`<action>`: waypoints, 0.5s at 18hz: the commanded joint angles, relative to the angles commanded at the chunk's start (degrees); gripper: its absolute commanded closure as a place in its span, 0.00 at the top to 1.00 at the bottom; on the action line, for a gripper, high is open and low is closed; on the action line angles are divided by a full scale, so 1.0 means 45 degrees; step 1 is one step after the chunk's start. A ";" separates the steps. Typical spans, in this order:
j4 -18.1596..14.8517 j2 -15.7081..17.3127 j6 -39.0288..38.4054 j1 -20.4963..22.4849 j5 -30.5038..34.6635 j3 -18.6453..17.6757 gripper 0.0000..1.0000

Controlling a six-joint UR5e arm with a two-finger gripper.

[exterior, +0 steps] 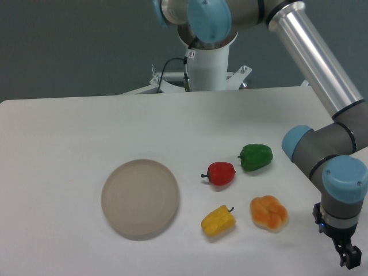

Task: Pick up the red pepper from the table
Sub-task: 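Move the open gripper over toward the red bell pepper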

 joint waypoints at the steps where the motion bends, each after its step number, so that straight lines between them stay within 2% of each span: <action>1: 0.0000 0.0000 0.0000 -0.0077 0.0058 0.0000 1.00; 4: 0.0000 0.0292 -0.0020 -0.0332 0.0059 -0.0447 1.00; 9: -0.0020 0.1365 0.0000 -0.0254 0.0000 -0.1930 1.00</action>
